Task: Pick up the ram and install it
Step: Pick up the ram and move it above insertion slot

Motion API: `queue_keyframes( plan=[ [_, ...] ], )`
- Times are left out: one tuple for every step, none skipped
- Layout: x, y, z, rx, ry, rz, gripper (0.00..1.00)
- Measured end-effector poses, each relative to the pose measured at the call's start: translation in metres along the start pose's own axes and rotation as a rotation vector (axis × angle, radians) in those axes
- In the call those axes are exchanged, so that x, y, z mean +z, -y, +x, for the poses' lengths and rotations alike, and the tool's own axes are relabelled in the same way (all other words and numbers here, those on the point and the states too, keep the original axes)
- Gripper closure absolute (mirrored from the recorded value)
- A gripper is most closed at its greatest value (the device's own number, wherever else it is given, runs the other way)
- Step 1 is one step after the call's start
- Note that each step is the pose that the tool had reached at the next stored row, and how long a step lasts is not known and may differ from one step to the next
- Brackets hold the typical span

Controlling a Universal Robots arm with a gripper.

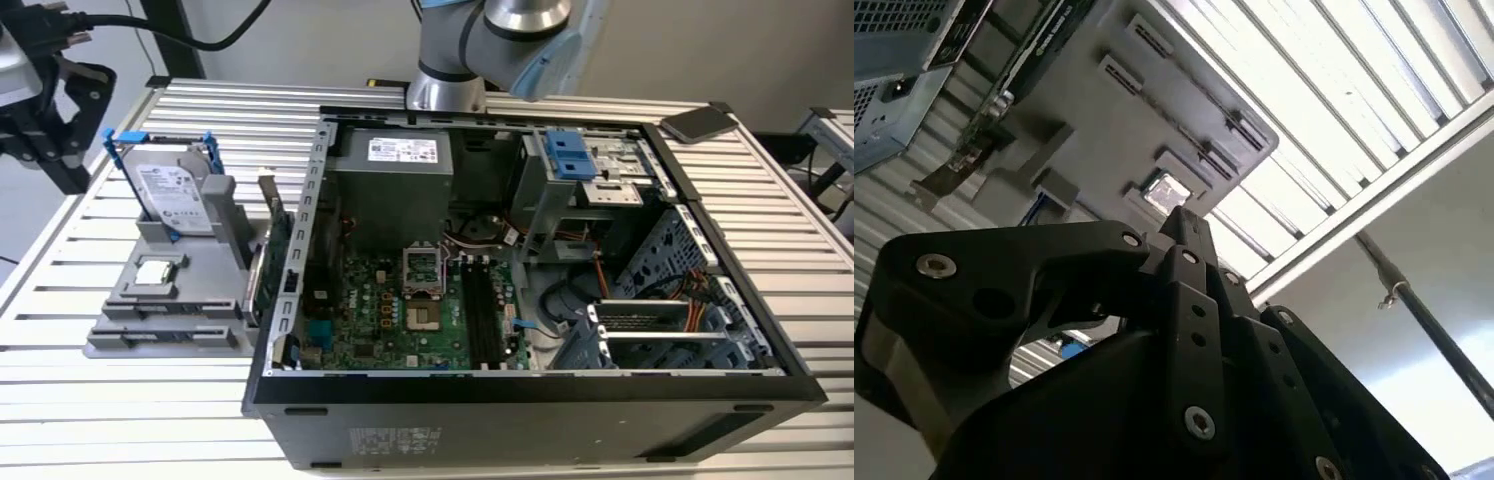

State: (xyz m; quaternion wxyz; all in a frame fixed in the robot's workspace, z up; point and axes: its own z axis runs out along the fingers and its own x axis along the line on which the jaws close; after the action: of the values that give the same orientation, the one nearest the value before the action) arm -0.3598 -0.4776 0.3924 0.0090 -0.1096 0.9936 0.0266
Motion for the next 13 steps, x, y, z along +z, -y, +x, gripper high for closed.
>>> queue_keyframes(
  plan=[
    [0.0, 0.0, 0.0, -0.017, -0.0009, -0.0004, 1.0],
    [0.0, 0.0, 0.0, -0.034, -0.0018, -0.0008, 1.0],
    [0.0, 0.0, 0.0, -0.051, -0.0027, -0.0012, 1.0],
    [0.0, 0.0, 0.0, -0.068, -0.0035, -0.0016, 1.0],
    [0.0, 0.0, 0.0, -0.086, -0.0044, -0.002, 1.0],
    [0.0, 0.0, 0.0, -0.103, -0.0053, -0.0023, 1.0],
    [0.0, 0.0, 0.0, -0.122, -0.0063, -0.0028, 1.0],
    [0.0, 0.0, 0.0, -0.139, -0.0071, -0.0032, 1.0],
    [0.0, 0.0, 0.0, -0.157, -0.008, -0.0035, 1.0],
    [0.0, 0.0, 0.0, -0.176, -0.0091, -0.0038, 1.0],
    [0.0, 0.0, 0.0, -0.192, -0.0099, -0.0041, 1.0],
    [0.0, -0.0001, 0.0, -0.207, -0.0106, -0.0042, 1.0],
    [0.0, 0.0, 0.0, -0.223, -0.0117, -0.0044, 1.0]
  ],
)
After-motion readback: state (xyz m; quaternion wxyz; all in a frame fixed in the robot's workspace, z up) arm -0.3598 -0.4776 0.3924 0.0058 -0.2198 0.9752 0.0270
